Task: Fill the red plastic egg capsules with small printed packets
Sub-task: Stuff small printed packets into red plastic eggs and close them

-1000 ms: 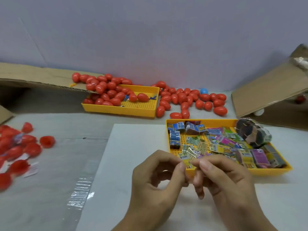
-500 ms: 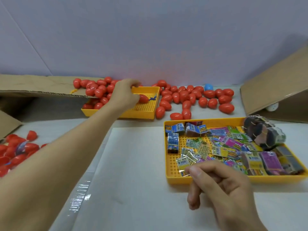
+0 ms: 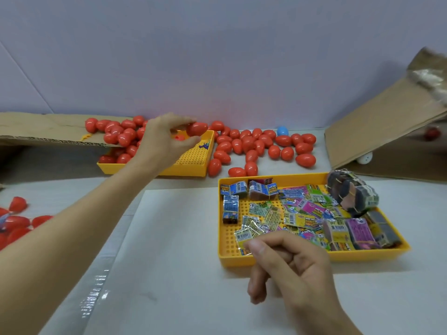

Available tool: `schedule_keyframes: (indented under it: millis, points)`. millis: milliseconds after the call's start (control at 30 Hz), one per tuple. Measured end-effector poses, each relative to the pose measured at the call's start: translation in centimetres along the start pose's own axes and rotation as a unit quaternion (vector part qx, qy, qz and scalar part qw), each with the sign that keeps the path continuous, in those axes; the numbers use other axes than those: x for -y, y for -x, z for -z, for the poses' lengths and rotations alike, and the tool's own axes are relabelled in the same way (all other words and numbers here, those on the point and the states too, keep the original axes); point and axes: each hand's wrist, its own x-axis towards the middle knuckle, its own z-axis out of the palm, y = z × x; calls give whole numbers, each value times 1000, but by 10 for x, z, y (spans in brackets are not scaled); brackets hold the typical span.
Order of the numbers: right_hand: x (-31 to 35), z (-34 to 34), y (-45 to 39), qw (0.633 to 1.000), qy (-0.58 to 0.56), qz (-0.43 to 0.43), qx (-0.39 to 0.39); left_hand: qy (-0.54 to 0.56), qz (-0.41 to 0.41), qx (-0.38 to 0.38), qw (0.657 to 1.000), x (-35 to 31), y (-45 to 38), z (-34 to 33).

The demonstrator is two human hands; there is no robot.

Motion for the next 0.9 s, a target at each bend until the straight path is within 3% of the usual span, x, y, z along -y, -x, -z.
schedule_keyframes:
  millis: [100,200,300,400,600,900]
  points:
    - [1,-2,1,1000,-12,-6,-5,136,-10,44,990,-34,36,8]
    - [3,-2,2,998,-45,-33,-22,295,-12,68,953,-63,85,6]
    - [7,-1,2,988,-117,-82,-65,385,-1,91,918,-84,133,-5]
    - [11,5,2,983,-123,-102,-92,405,-14,113,907,-95,167,-14]
    - [19,10,2,992,9,-114,-44,437,14,104,893,-101,188,-20]
    - [21,10,2,992,59,-107,-40,452,123,78,880,-102,200,-21]
